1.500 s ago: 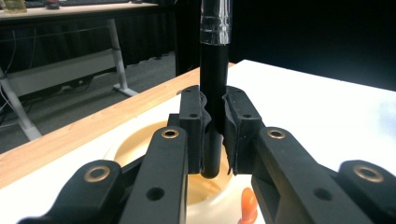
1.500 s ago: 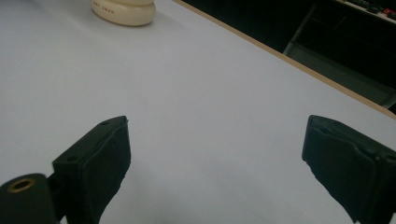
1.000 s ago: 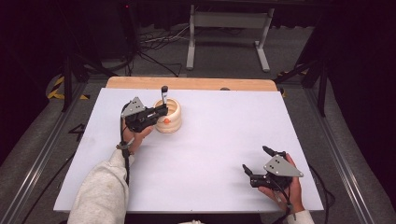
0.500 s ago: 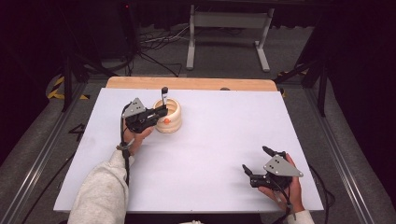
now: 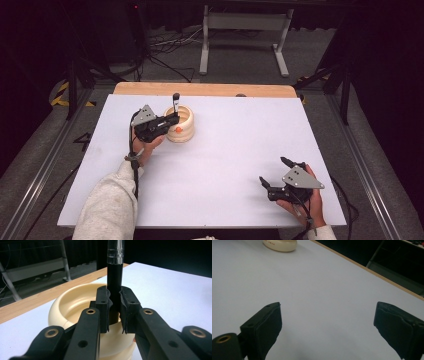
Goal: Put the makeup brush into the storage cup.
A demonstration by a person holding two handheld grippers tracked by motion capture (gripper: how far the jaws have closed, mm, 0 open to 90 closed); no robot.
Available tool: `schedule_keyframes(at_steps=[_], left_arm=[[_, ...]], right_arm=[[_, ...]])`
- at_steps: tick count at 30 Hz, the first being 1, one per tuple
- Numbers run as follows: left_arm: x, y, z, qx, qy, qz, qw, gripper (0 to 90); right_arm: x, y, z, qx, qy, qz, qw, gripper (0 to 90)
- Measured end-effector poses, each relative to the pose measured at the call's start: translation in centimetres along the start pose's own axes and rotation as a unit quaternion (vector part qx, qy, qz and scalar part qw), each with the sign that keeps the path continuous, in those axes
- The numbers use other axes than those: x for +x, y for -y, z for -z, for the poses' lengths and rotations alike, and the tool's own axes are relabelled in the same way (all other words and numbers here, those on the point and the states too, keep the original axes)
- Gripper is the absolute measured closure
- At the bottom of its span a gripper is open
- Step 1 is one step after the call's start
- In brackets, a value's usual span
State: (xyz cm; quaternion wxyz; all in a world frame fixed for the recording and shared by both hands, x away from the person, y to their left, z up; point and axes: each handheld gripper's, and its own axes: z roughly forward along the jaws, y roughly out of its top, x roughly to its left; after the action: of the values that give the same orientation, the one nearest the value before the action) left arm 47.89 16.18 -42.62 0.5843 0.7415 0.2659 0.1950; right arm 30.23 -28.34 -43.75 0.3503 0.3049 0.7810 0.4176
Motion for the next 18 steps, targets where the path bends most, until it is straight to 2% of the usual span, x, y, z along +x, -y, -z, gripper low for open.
schedule_keyframes(at_steps=[1,3,5,8,10,12,18], left_arm=[[0.0,0.0,0.0,-0.005,-0.001,0.004,1.0000,65.3],[0.0,0.0,0.1,0.002,-0.005,-0.001,1.0000,59.8],[0.0,-0.1,0.3,0.007,-0.009,-0.004,0.9999,48.4],[0.1,-0.2,0.6,0.011,-0.022,-0.013,0.9996,41.7],[0.1,-0.3,0.9,0.009,-0.027,-0.010,0.9996,36.8],[0.0,-0.4,1.0,0.010,-0.034,-0.013,0.9993,27.7],[-0.4,-0.9,1.4,0.027,-0.050,-0.033,0.9978,18.2]], right_arm=[[0.0,0.0,0.0,0.001,0.000,-0.001,1.0000,8.2],[0.0,0.0,0.0,0.001,0.000,0.000,1.0000,8.2],[0.0,0.0,0.0,0.001,0.001,-0.001,1.0000,8.2],[-0.1,0.1,0.0,0.000,0.001,-0.002,1.0000,8.2],[-0.1,0.0,0.0,-0.001,0.000,-0.002,1.0000,8.4],[-0.1,0.0,0.0,0.000,0.001,-0.002,1.0000,8.5],[0.0,0.0,0.0,0.003,0.000,0.001,1.0000,8.6]])
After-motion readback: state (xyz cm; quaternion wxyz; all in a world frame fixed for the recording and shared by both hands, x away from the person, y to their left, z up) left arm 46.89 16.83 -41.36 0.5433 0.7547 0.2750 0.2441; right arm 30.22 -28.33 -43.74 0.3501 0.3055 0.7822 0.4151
